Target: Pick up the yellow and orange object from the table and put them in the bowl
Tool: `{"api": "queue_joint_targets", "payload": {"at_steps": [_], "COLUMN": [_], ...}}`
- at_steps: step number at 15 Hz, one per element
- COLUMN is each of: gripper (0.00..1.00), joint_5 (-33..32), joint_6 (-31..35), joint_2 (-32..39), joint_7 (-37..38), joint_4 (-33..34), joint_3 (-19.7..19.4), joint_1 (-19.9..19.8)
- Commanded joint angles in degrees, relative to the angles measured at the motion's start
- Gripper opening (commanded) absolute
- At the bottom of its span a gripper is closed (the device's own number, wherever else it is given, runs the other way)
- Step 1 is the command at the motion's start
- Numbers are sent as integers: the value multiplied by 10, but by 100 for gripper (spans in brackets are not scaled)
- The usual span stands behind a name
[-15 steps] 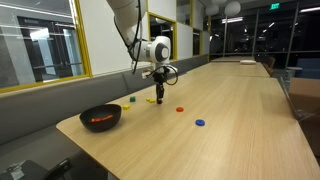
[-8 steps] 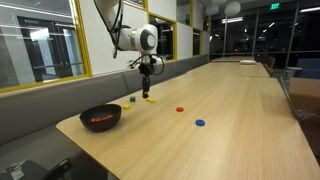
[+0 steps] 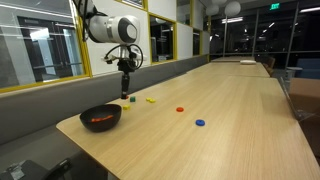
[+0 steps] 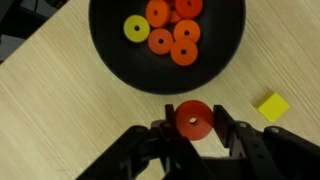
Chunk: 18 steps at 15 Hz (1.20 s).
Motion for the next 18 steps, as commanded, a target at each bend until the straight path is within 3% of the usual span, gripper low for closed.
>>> {"api": "queue_joint_targets", "payload": {"at_steps": [1,8,17,18], "gripper": [23,23,22,67], "joint_5": [17,39,63,64], "joint_6": [-1,-8,-32,-35], "joint_2": [-59,-75,-64,-62], "joint_7": [4,-4,-9,-10], "joint_4": [-78,-122,-126,-124], "joint_3": [17,36,55,56], "joint_1": [-6,-7,-5,-5]}}
